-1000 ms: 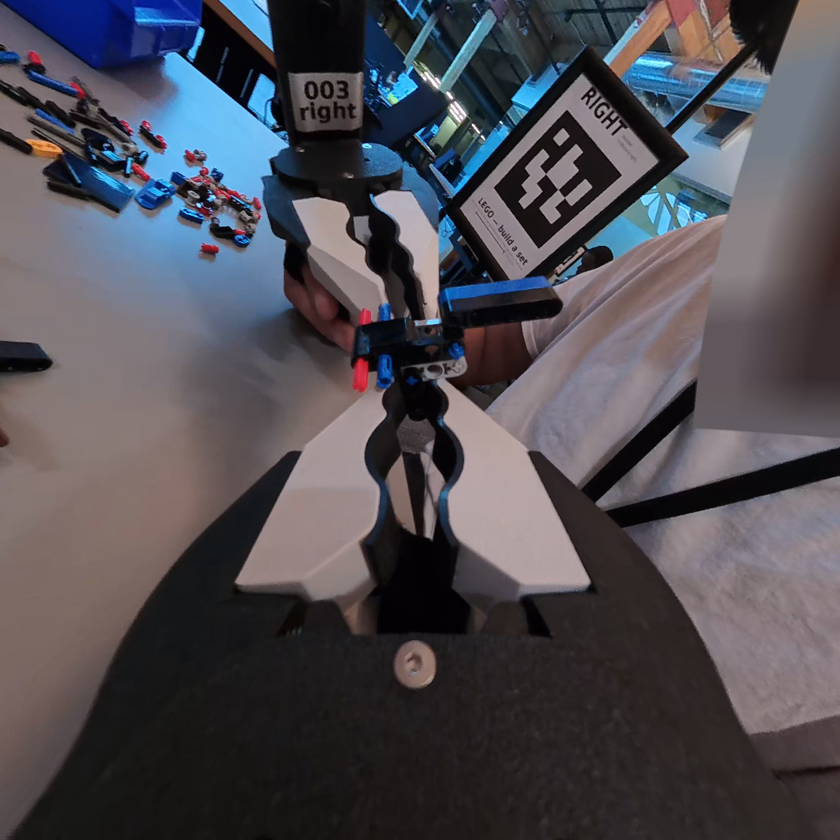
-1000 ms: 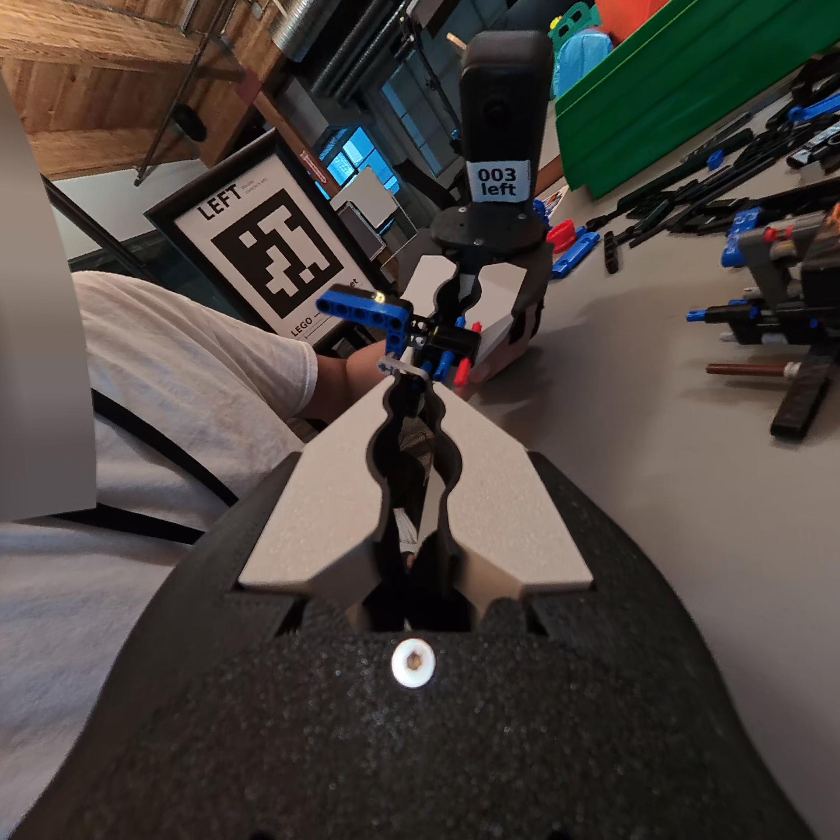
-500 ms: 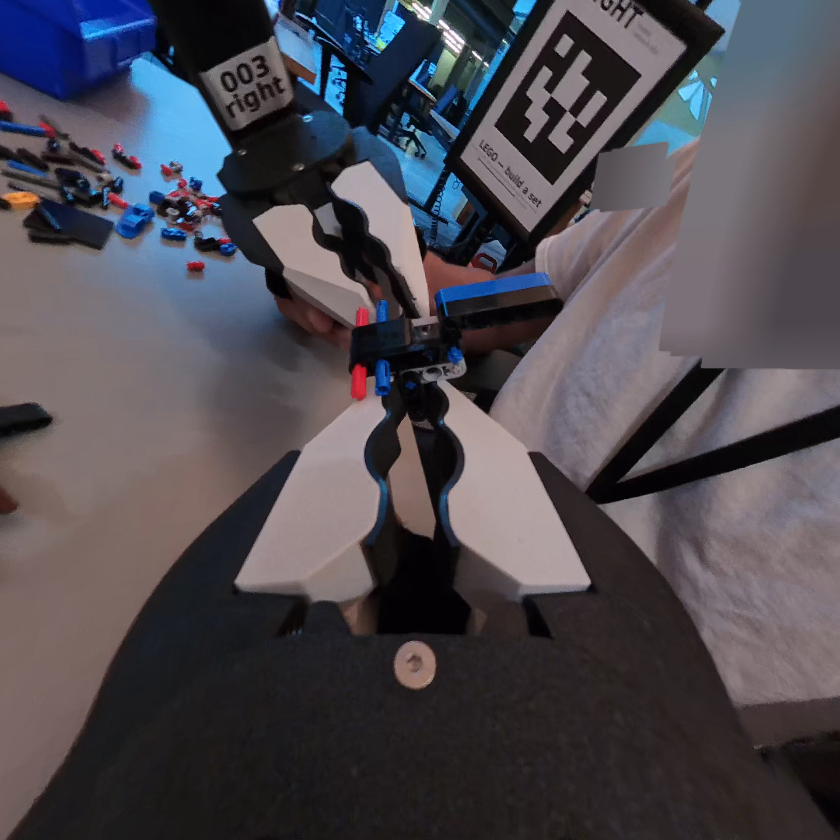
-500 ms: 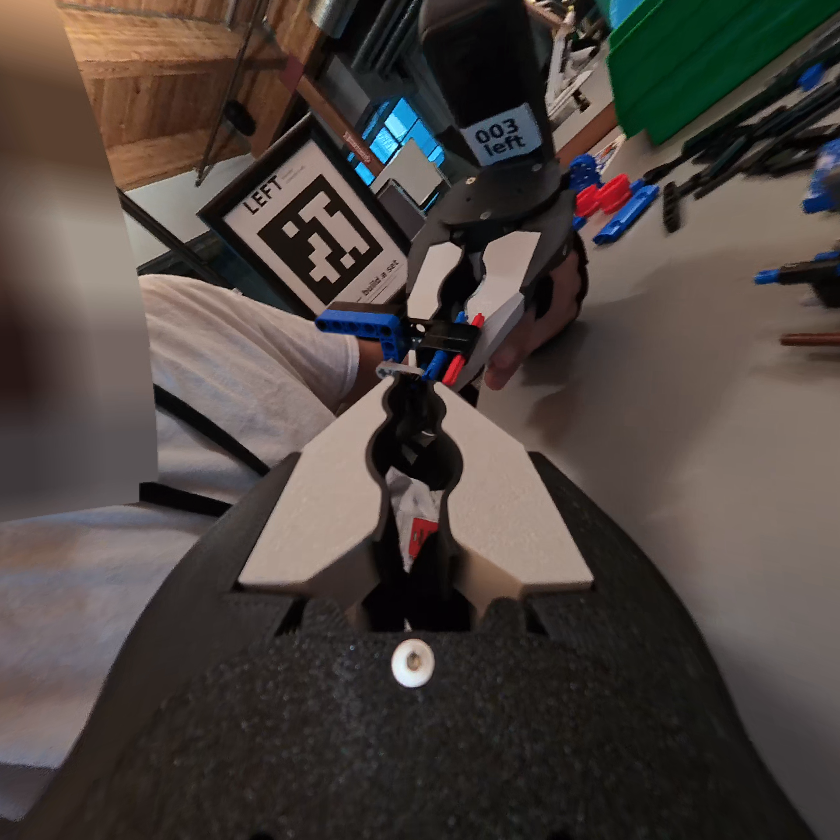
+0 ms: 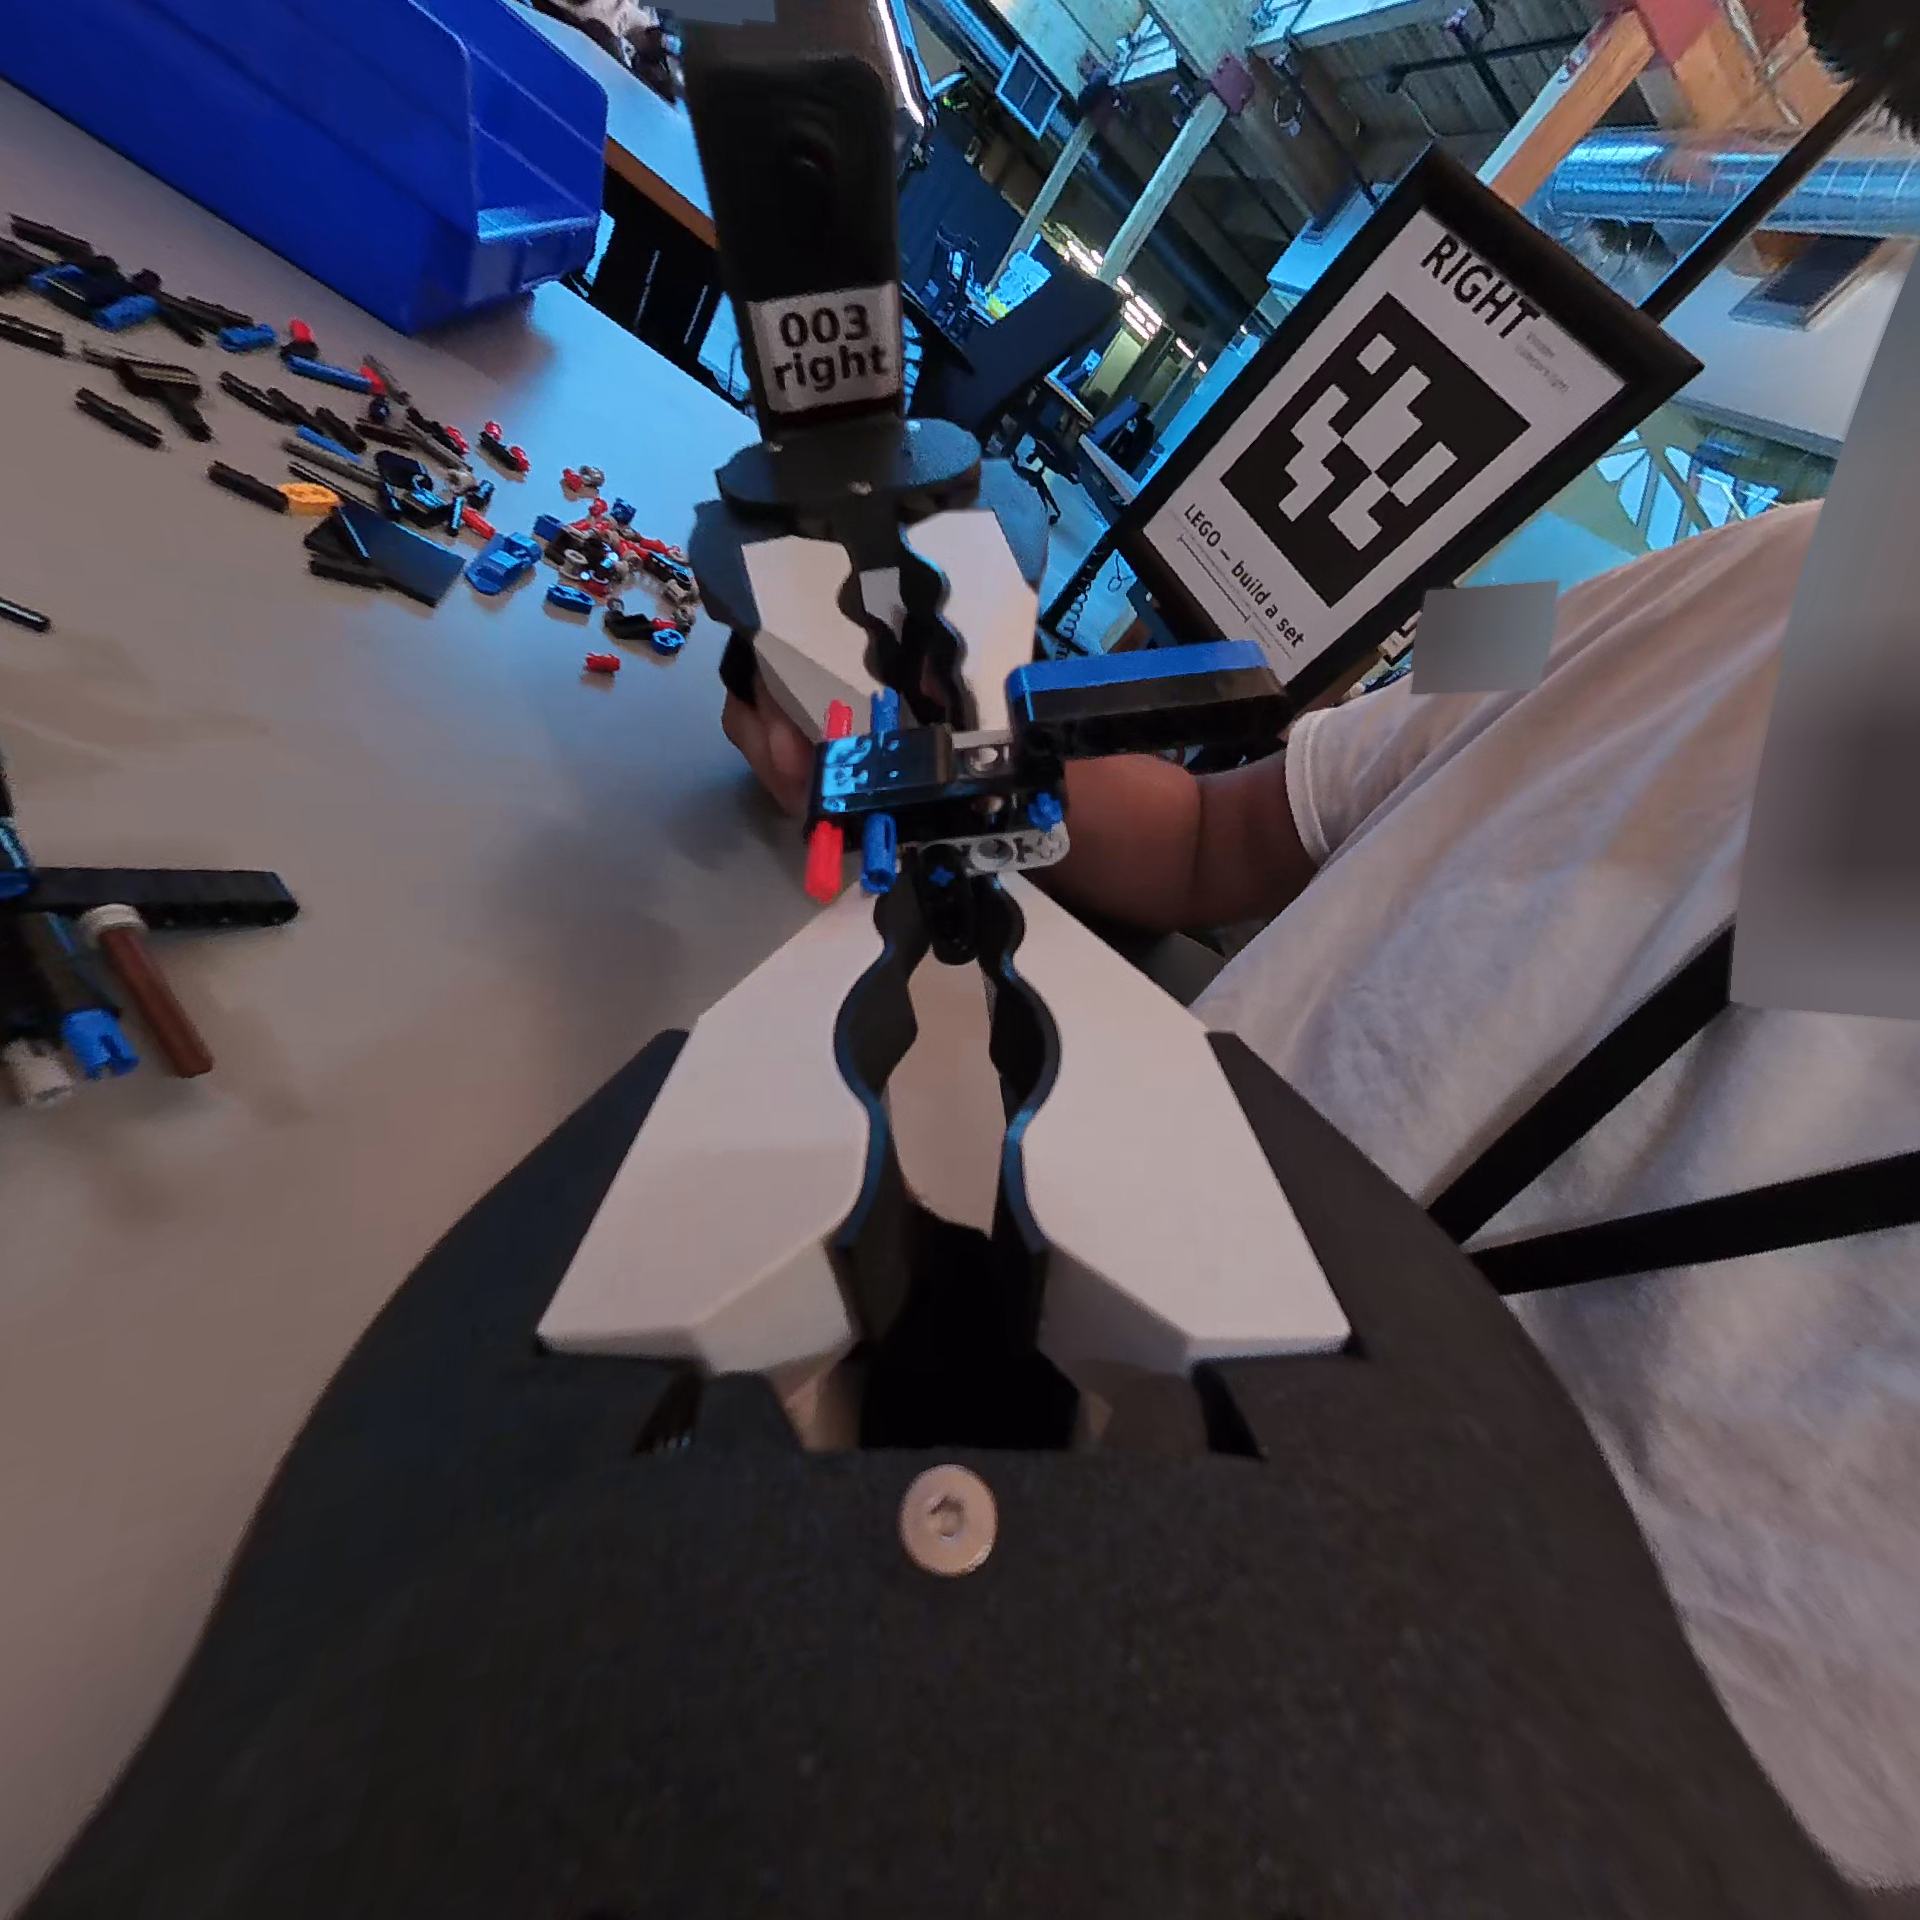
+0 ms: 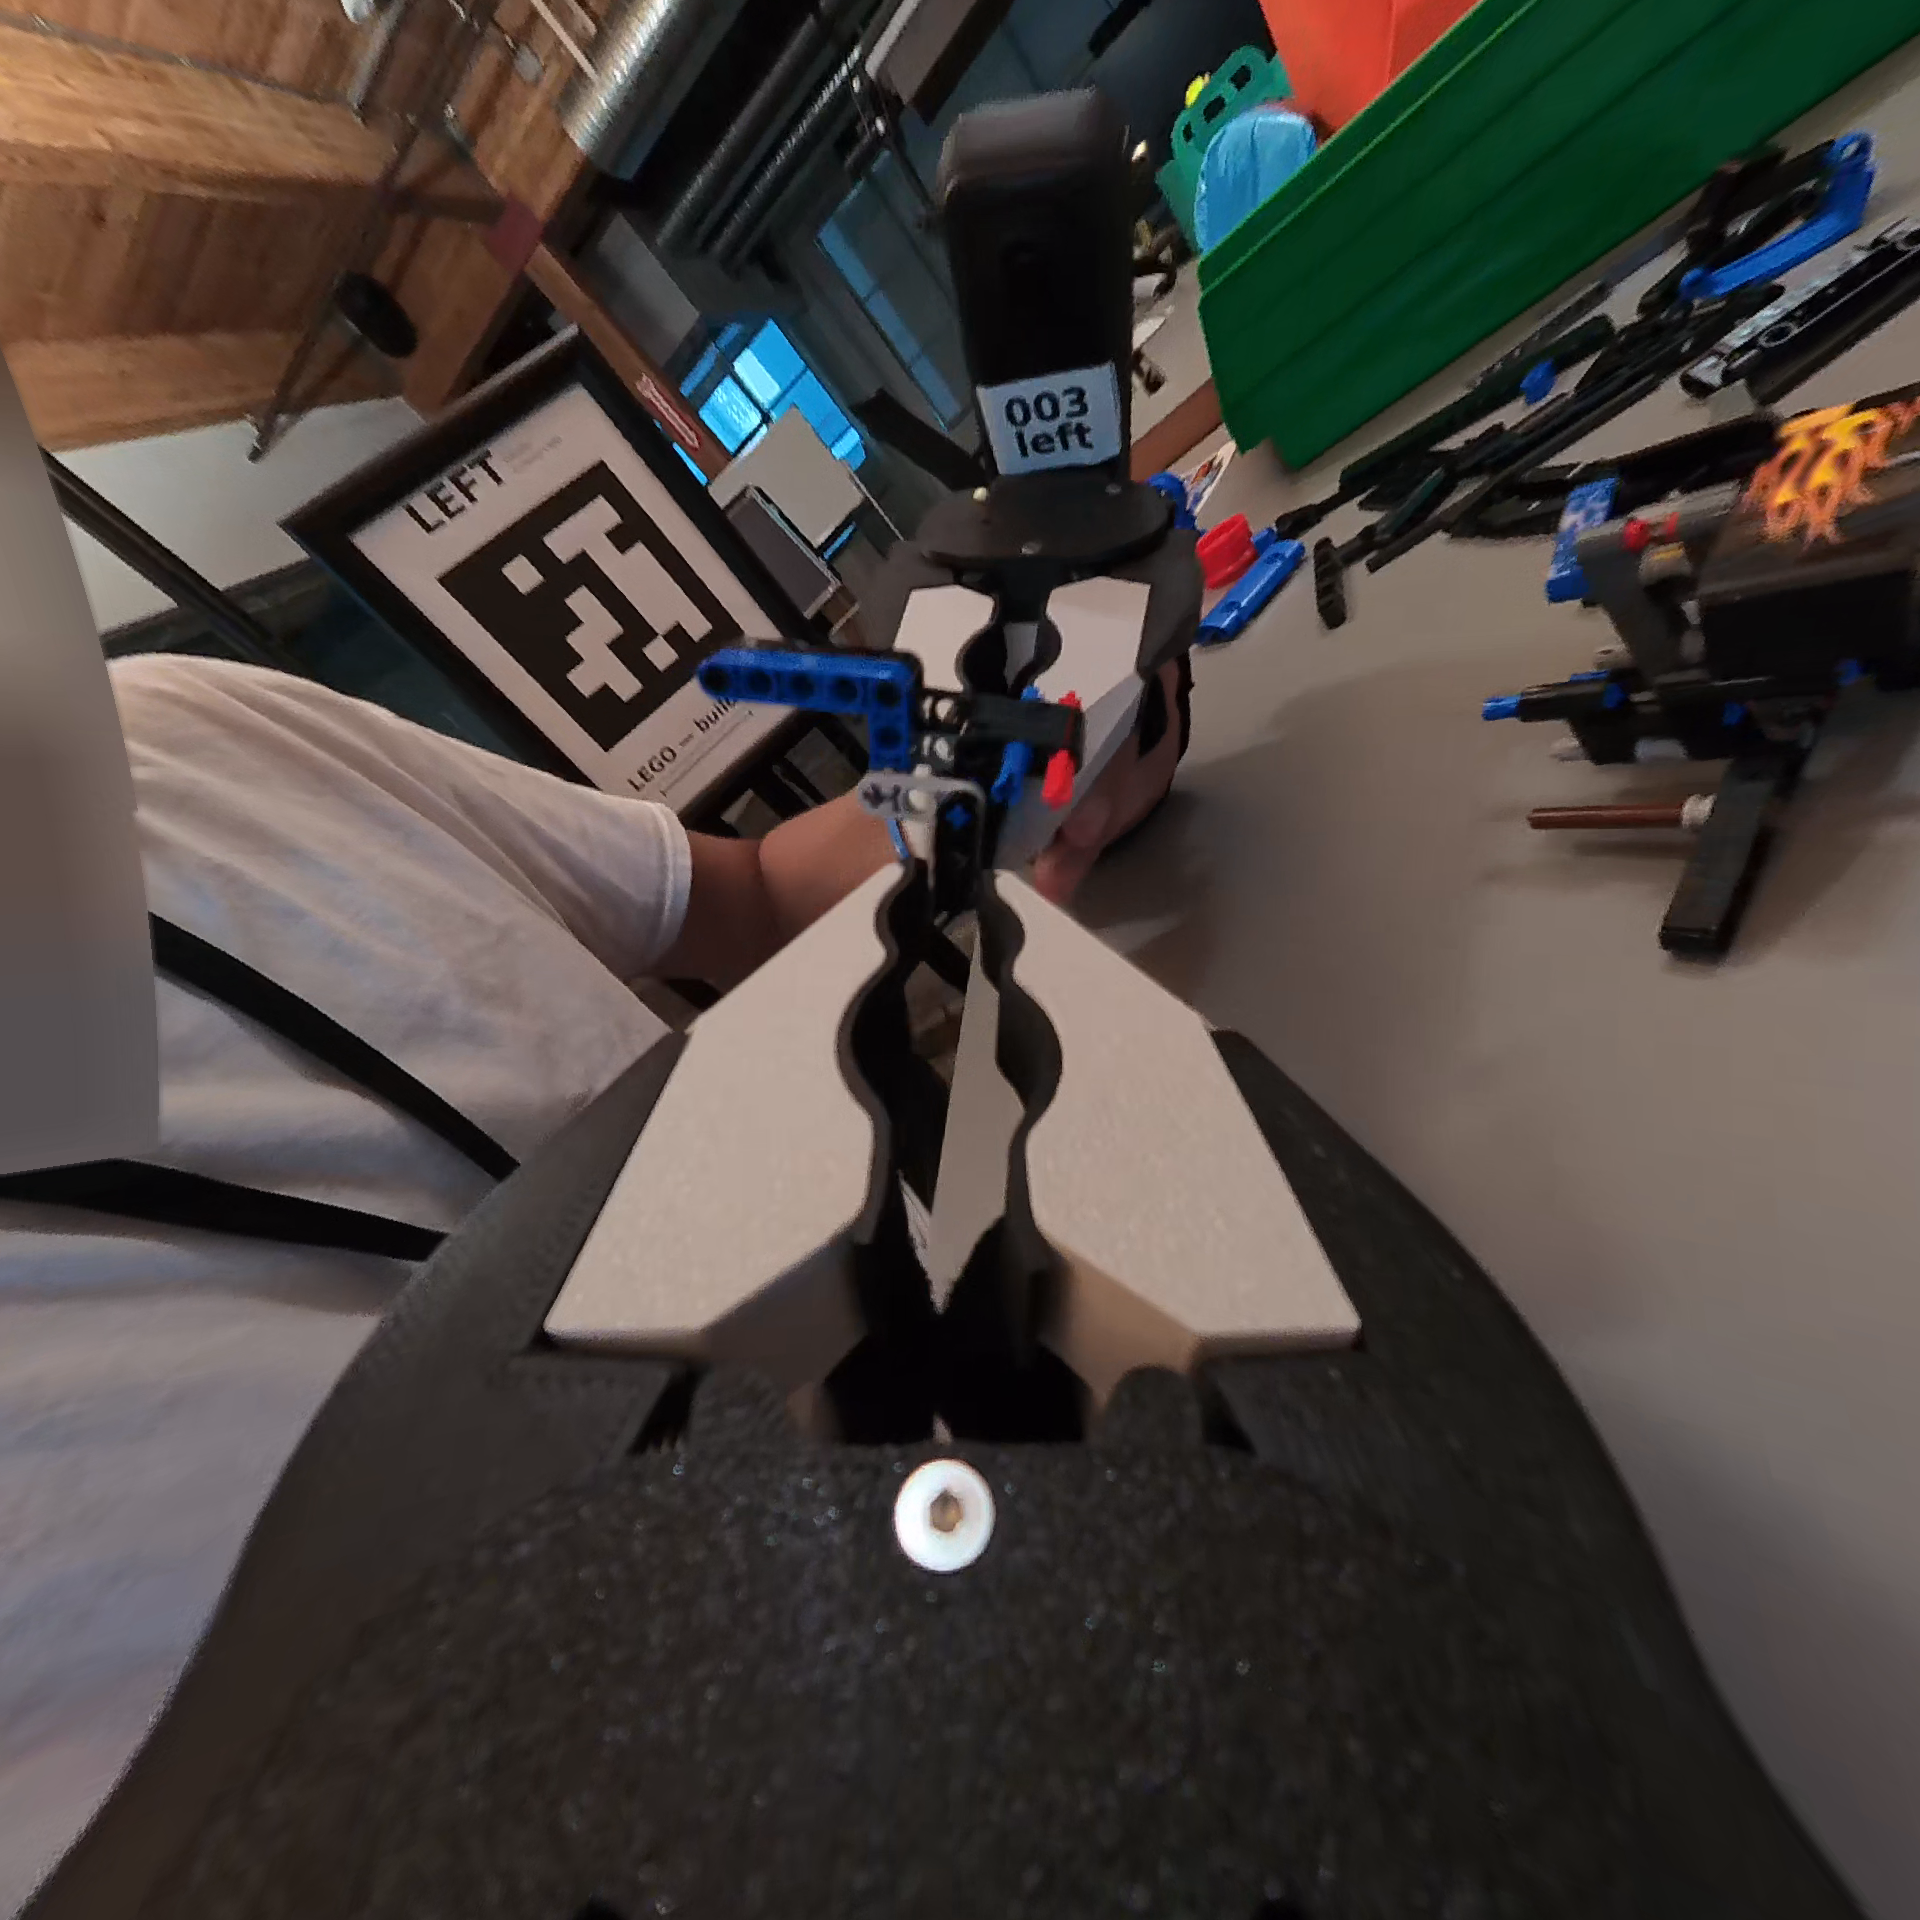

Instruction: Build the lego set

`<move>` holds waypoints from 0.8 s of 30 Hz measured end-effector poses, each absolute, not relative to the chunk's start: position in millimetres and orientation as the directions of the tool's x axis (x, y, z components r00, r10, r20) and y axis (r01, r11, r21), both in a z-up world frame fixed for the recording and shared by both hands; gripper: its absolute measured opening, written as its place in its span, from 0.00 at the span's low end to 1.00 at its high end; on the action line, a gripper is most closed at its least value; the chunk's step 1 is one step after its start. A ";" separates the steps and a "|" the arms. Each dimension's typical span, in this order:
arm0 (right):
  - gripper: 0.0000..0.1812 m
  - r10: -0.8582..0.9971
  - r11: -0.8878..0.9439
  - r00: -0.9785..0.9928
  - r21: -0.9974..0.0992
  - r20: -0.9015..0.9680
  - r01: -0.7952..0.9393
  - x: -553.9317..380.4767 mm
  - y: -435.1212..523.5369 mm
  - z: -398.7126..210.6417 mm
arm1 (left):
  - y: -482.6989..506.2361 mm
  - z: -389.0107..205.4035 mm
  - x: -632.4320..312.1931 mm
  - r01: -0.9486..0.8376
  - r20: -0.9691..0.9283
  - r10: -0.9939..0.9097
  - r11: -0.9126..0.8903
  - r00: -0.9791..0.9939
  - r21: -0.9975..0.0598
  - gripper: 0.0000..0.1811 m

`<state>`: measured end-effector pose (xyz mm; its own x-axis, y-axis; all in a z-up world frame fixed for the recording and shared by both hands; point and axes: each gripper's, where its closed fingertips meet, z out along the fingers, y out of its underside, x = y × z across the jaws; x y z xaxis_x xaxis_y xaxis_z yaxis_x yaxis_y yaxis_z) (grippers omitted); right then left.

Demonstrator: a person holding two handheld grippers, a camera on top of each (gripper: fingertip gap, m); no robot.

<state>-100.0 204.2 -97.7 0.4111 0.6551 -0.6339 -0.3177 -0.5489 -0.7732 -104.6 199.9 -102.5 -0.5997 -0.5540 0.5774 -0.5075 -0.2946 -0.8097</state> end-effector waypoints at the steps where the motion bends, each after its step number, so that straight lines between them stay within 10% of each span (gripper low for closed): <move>1: 0.04 0.656 -0.549 0.424 -0.780 -0.625 -0.300 -102.1 204.4 -100.0 | 200.5 -102.3 -104.7 -0.506 0.579 -0.555 -0.298 -0.598 -0.809 0.04; 17: 0.03 0.648 -0.587 0.408 -0.763 -0.644 -0.272 -104.9 201.6 -103.1 | 195.0 -104.1 -103.3 -0.494 0.547 -0.584 -0.267 -0.600 -0.827 0.04; 24: 0.16 0.614 -0.286 0.710 -0.935 -0.346 -0.209 -85.9 221.2 -92.4 | 221.9 -96.9 -87.8 -0.331 0.402 -0.776 -0.262 -0.486 -0.906 0.04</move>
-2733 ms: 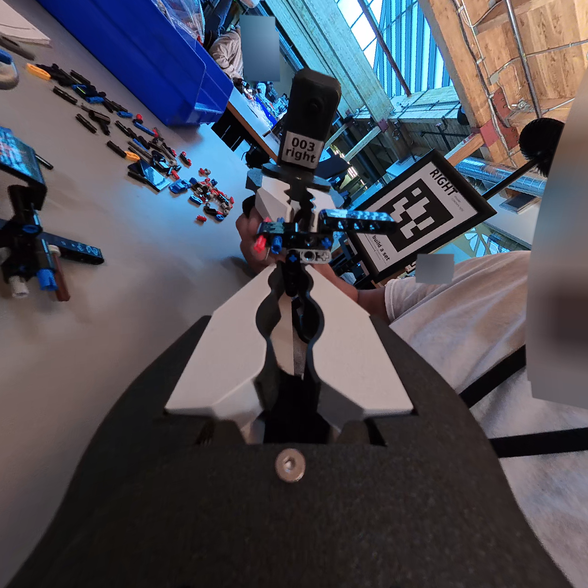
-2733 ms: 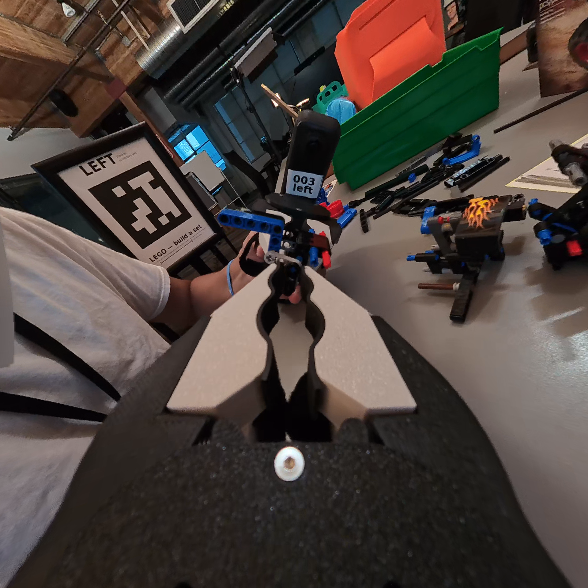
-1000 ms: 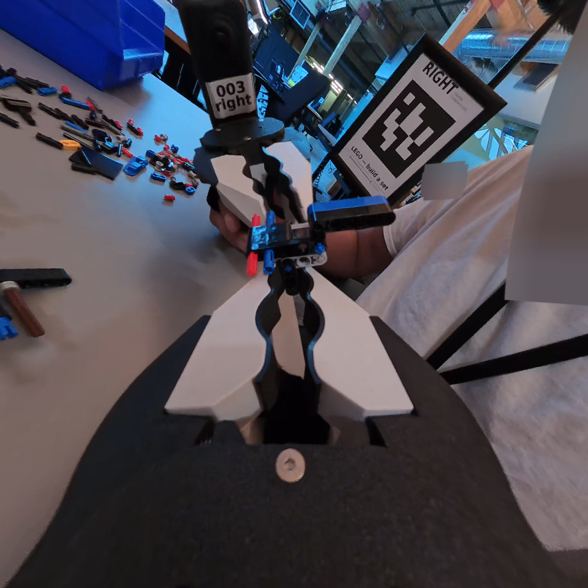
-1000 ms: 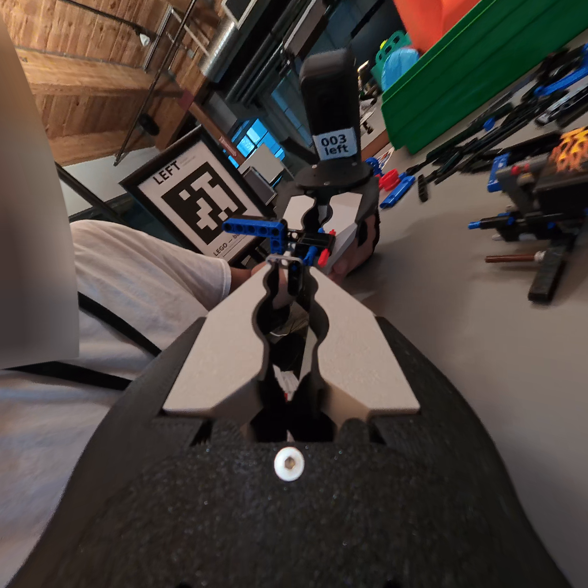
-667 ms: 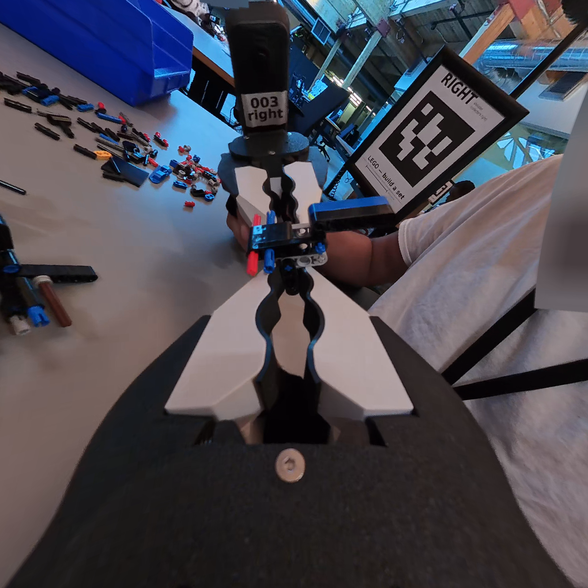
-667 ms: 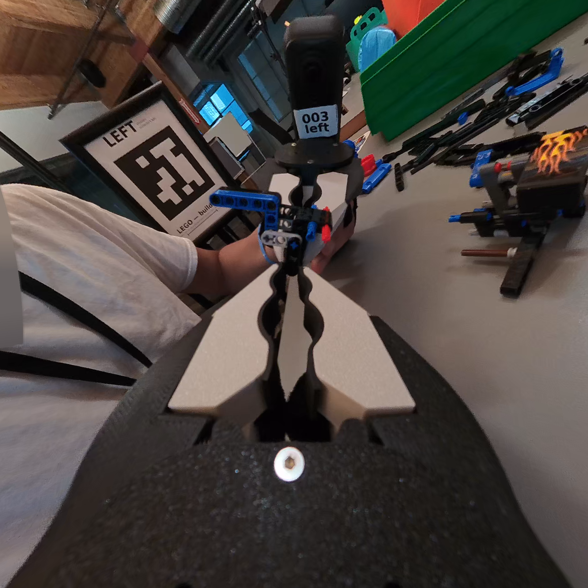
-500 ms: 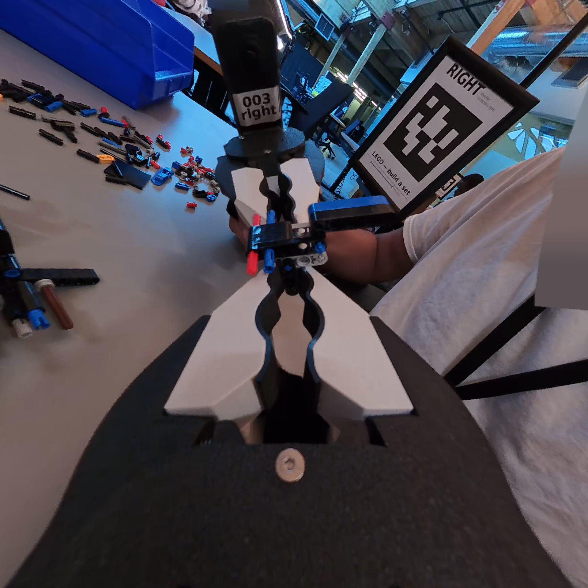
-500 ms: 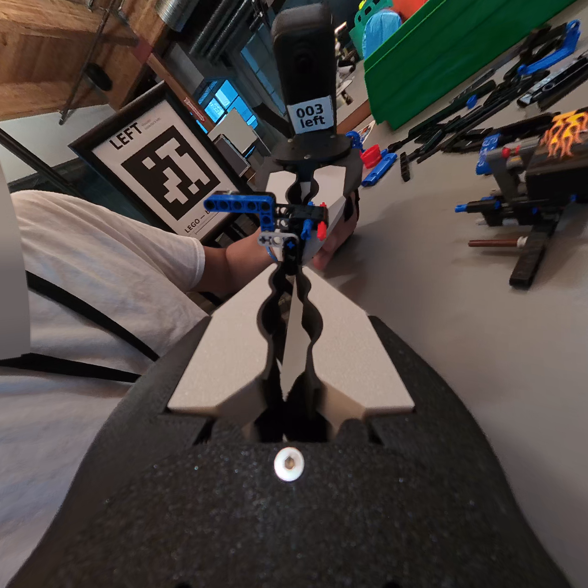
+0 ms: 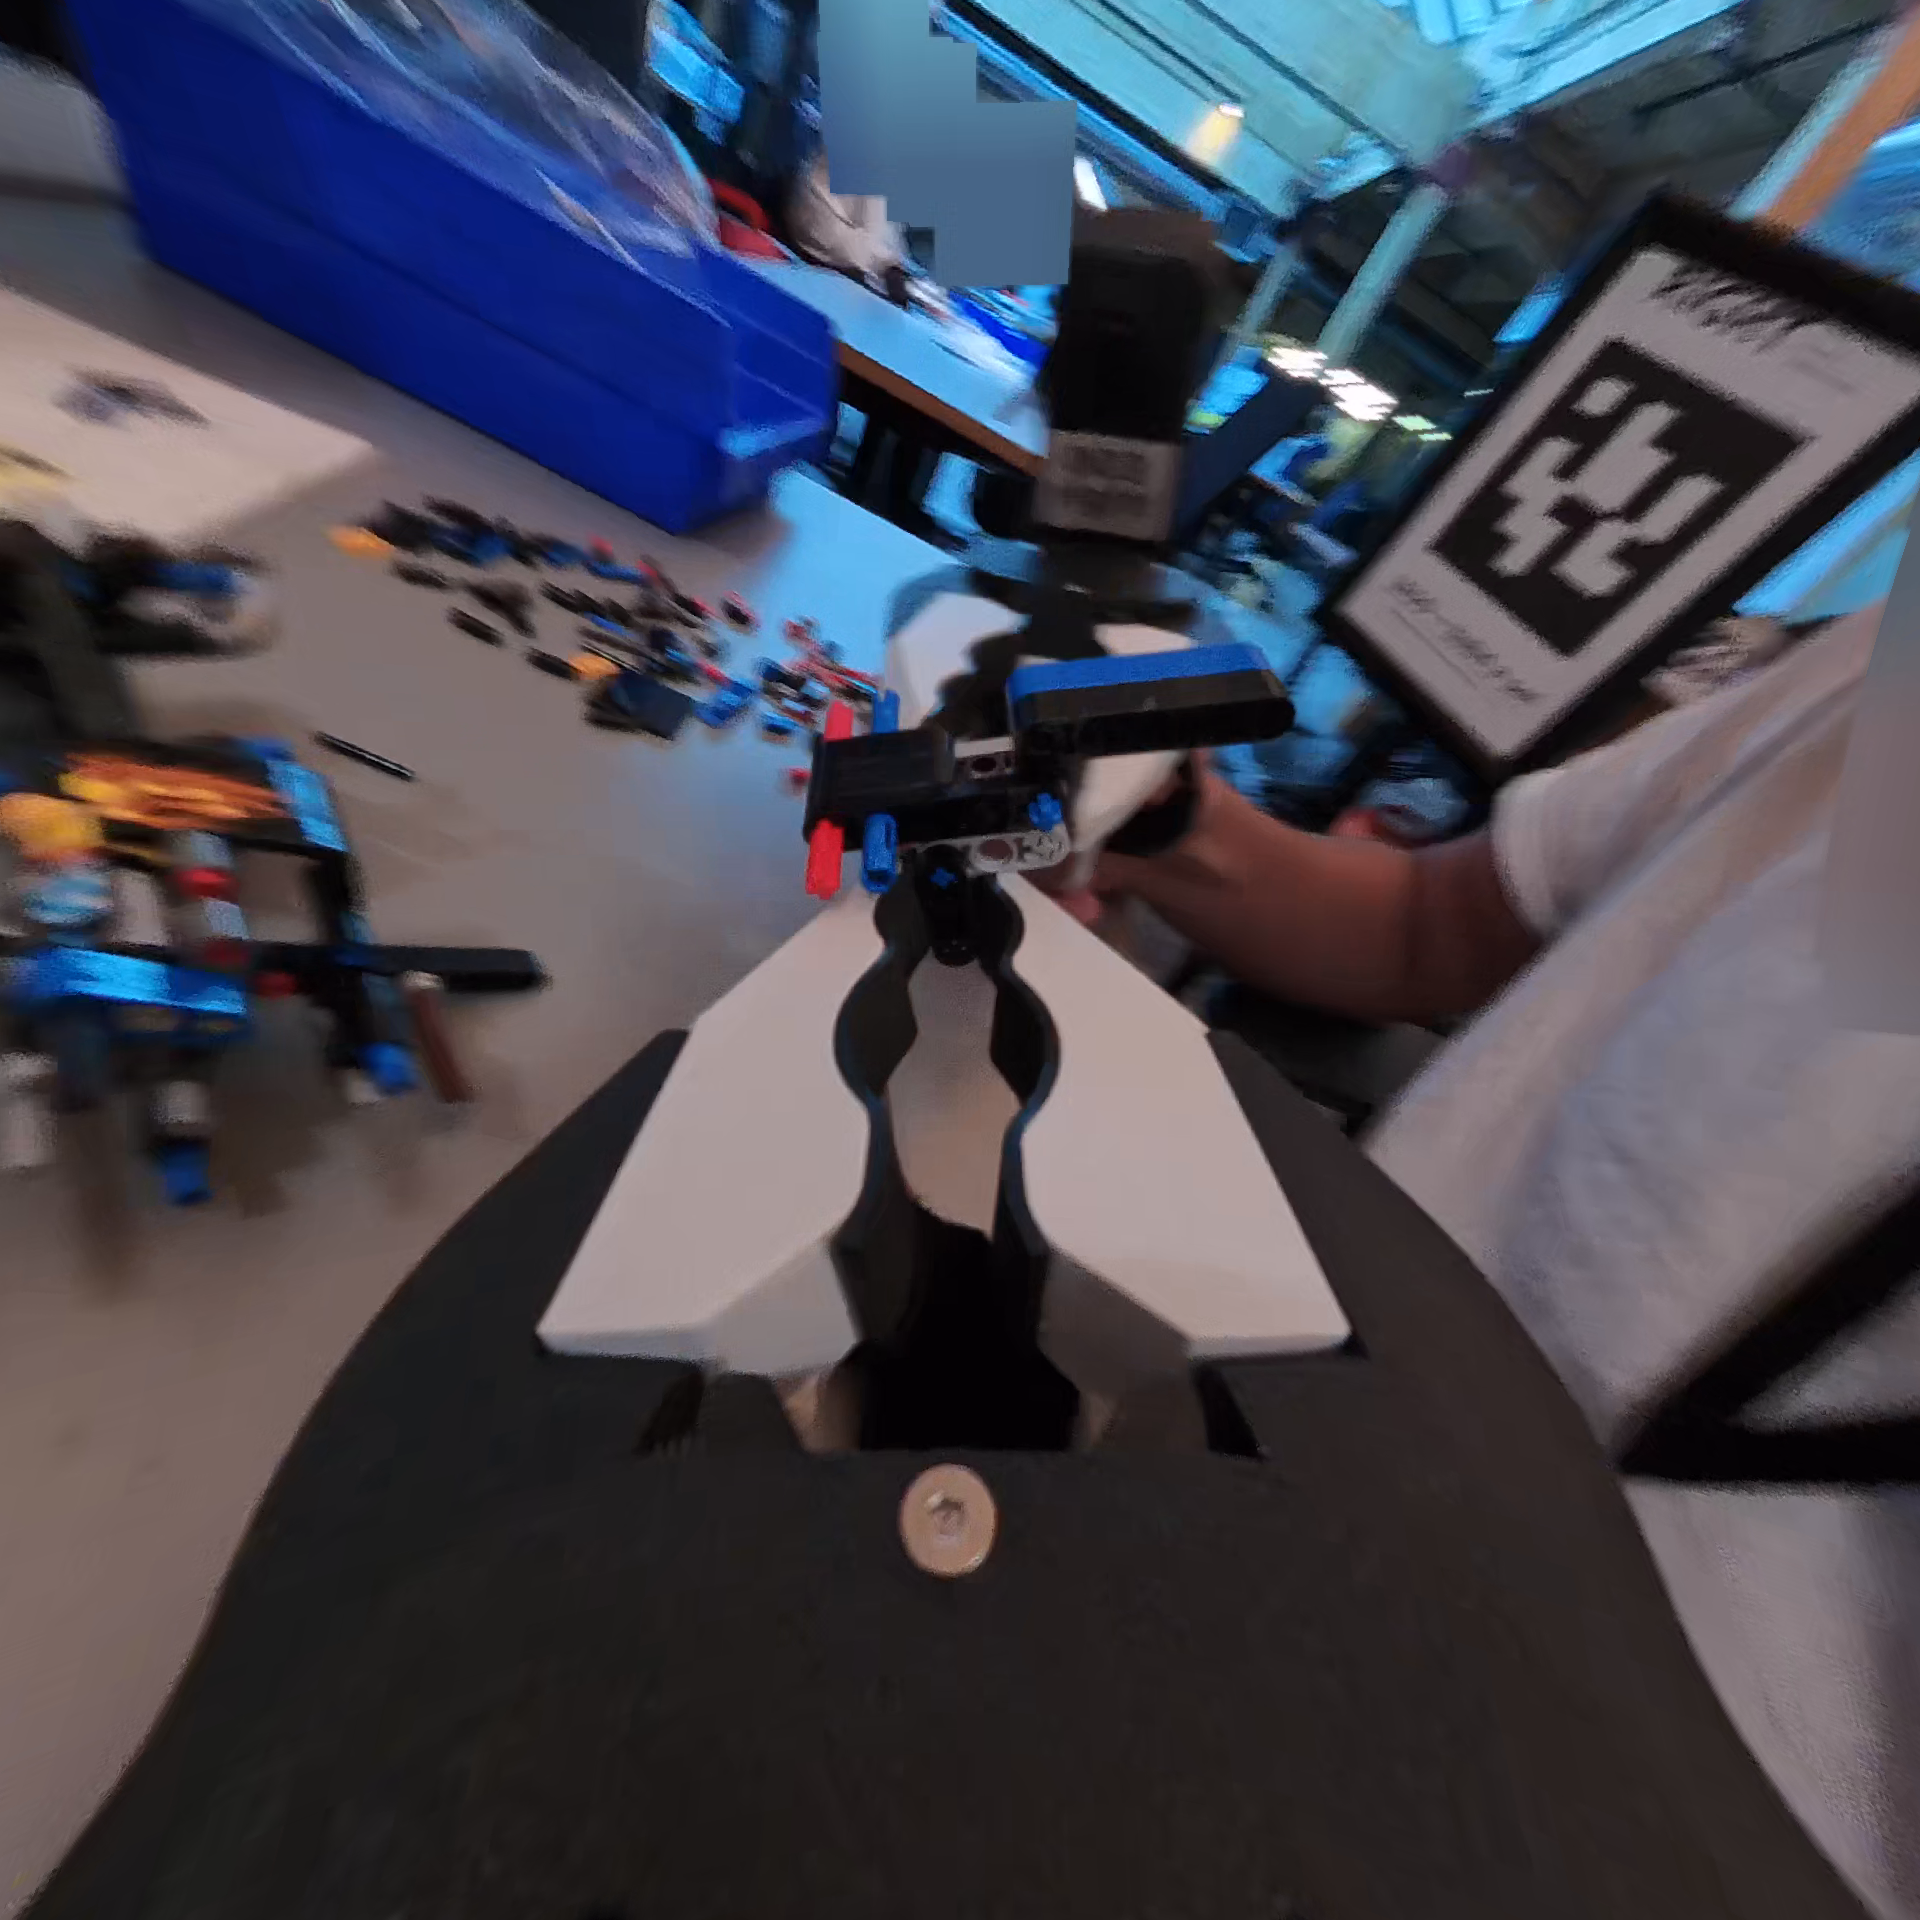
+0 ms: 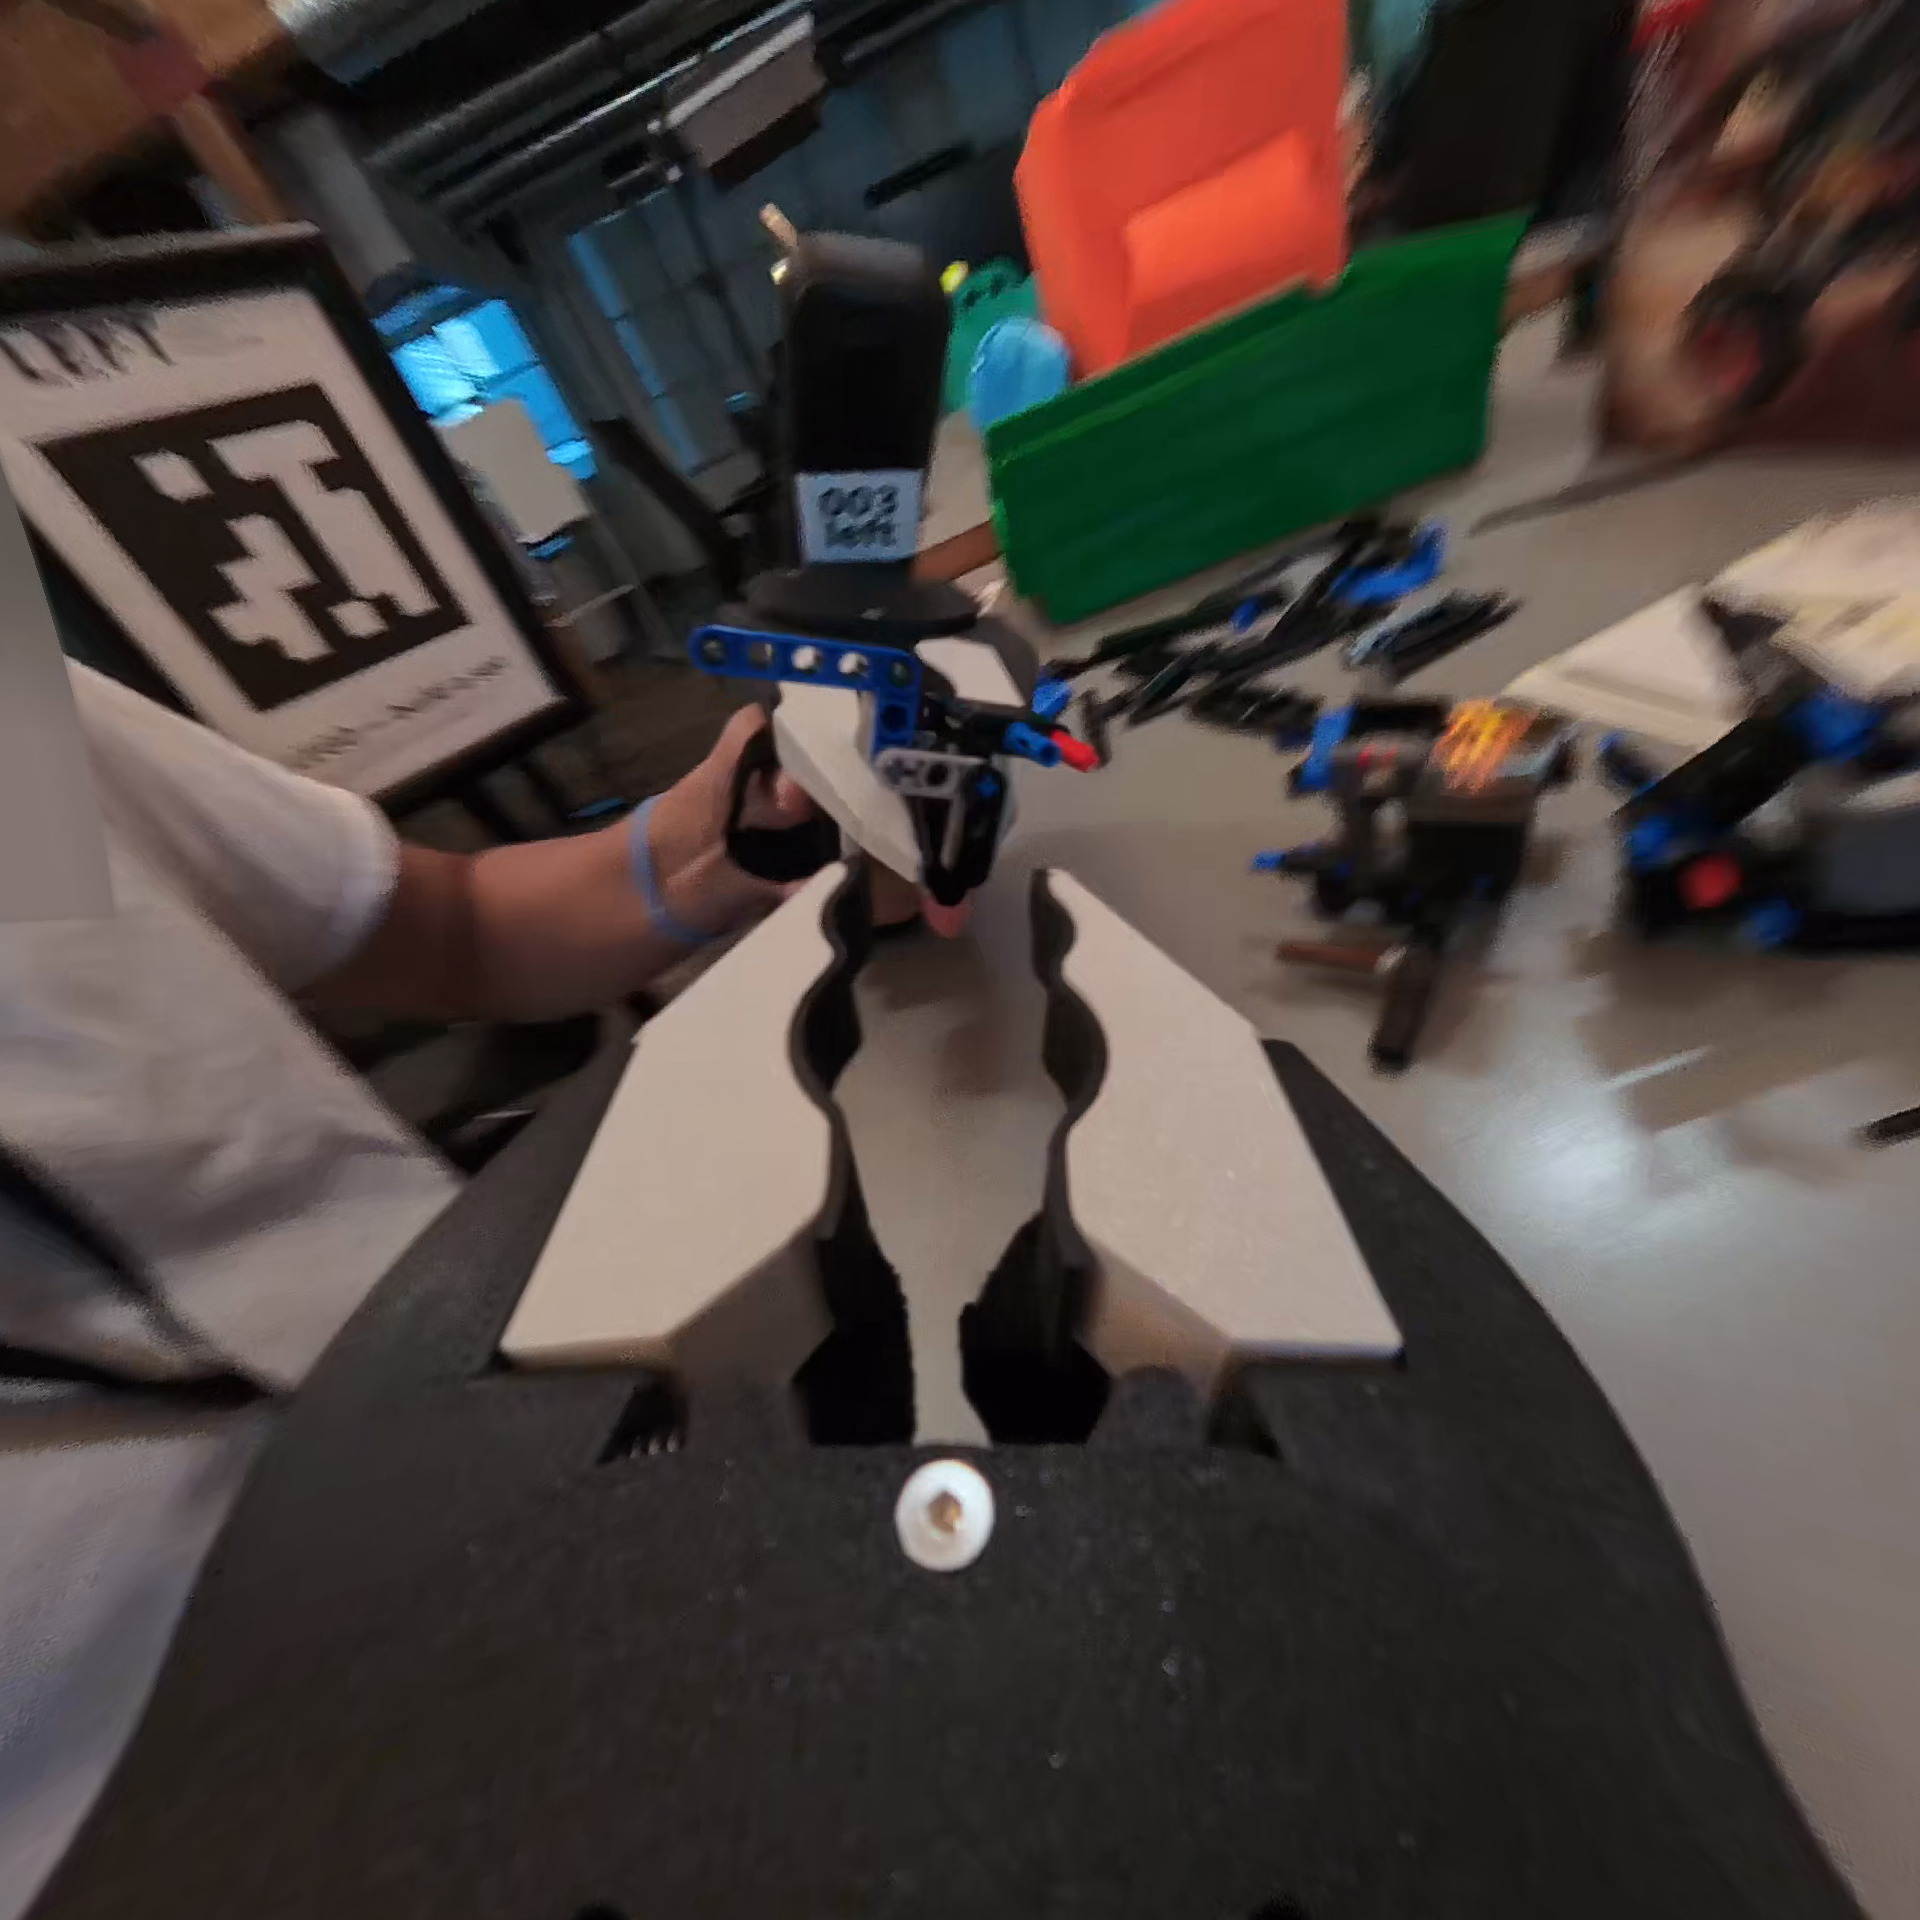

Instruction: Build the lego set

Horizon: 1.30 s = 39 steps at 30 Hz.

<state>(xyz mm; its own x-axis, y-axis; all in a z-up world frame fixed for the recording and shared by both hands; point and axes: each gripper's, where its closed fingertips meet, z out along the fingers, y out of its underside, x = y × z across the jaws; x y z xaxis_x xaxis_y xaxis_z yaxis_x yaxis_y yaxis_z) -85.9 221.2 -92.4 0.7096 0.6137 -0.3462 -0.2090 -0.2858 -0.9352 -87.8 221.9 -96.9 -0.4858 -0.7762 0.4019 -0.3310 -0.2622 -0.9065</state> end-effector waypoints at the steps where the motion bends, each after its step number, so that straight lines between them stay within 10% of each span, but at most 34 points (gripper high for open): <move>1: 0.20 0.583 -0.211 0.771 -0.964 -0.255 -0.160 -82.8 224.0 -88.7 | 230.5 -96.2 -84.2 -0.279 0.322 -0.843 -0.214 -0.431 -0.936 0.04; 8: 0.18 0.281 -0.127 0.959 -0.989 0.035 0.073 -80.4 236.1 -77.8 | 268.1 -99.9 -75.4 -0.185 -0.162 -0.987 0.155 0.021 -0.970 0.04; 19: 0.22 0.198 0.095 0.960 -0.978 0.199 0.183 -94.6 227.8 -47.1 | 228.0 -62.4 -80.4 0.081 0.130 -0.990 -0.134 -0.054 -0.988 0.04; 39: 0.15 0.107 0.152 0.926 -0.926 0.362 0.344 -93.4 218.3 -41.1 | 212.8 -62.5 -74.0 0.095 -0.021 -0.998 0.015 -0.054 -0.995 0.04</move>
